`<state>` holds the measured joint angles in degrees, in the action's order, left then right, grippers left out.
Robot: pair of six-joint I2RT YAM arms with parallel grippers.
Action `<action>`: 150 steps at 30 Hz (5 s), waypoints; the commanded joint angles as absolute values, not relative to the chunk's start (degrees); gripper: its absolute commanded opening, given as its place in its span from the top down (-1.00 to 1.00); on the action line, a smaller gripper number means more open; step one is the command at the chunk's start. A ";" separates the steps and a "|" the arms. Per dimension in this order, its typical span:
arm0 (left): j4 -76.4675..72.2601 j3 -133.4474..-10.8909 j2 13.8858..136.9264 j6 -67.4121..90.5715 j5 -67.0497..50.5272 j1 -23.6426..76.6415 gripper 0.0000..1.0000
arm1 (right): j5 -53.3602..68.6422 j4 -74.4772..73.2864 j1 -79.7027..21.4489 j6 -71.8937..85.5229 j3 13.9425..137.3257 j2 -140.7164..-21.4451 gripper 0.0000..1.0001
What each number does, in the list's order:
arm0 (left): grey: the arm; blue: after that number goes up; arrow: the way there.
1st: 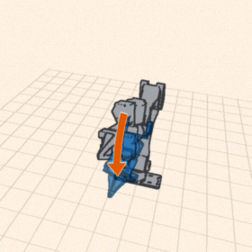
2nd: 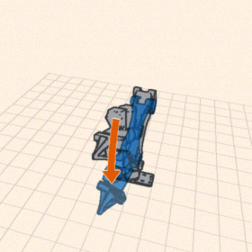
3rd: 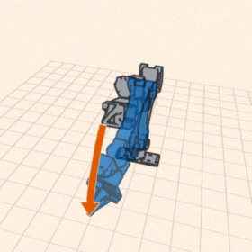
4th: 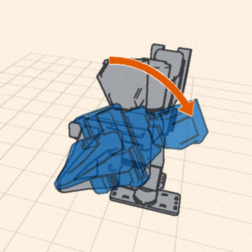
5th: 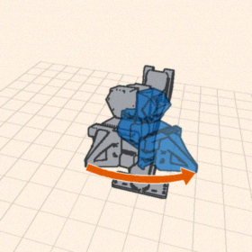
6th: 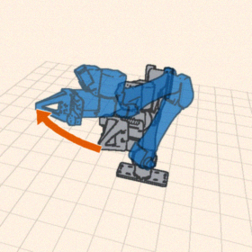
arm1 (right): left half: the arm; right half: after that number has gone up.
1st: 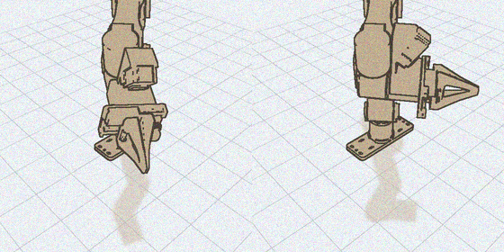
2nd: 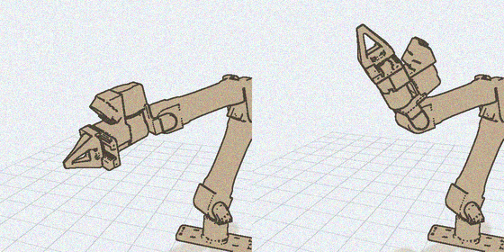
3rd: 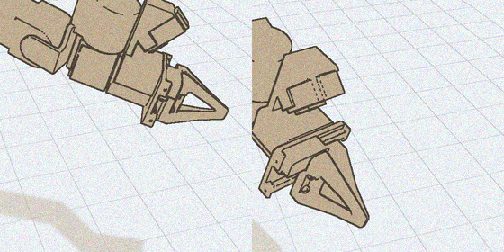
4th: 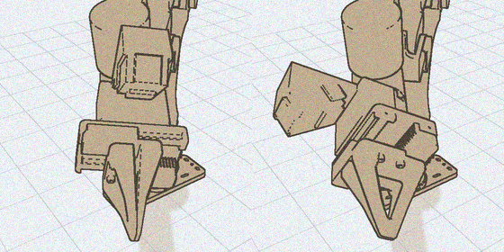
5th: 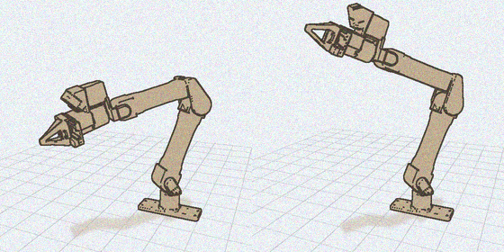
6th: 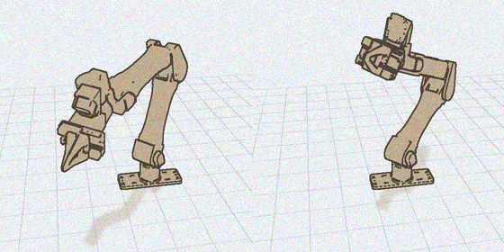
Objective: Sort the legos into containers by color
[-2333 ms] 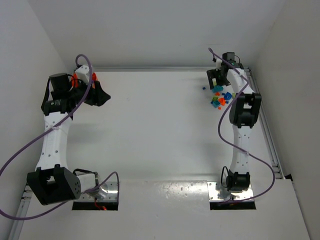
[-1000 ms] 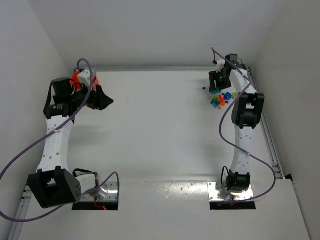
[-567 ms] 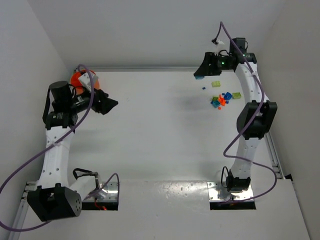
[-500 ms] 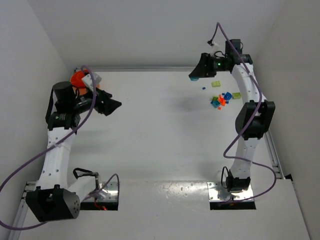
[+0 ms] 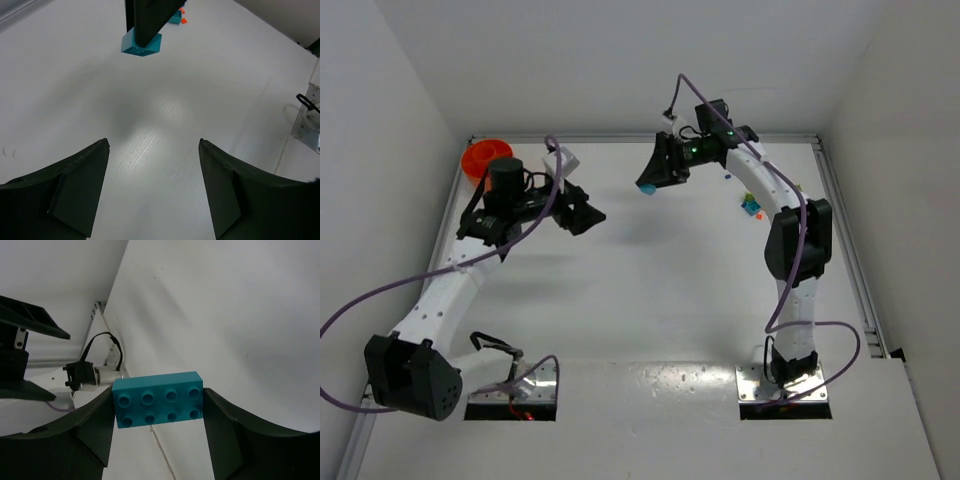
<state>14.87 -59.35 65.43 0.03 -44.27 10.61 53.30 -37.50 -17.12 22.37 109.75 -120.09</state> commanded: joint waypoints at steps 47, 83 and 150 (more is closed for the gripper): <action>-1.41 -64.42 80.16 5.54 -36.39 19.34 0.48 | 50.36 -29.36 -26.63 35.24 104.15 -112.50 0.56; 28.64 -74.25 74.78 -0.35 -26.89 -13.87 0.82 | 28.31 -40.17 -3.87 16.97 110.57 -110.04 -0.58; 23.12 -110.04 117.69 -6.33 -28.38 -25.93 -0.13 | 29.62 -39.55 -4.39 15.38 106.44 -110.48 -0.61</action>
<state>24.69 -107.85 121.08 -5.67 -27.49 -25.26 30.09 -40.99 -4.01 16.38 107.33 -113.21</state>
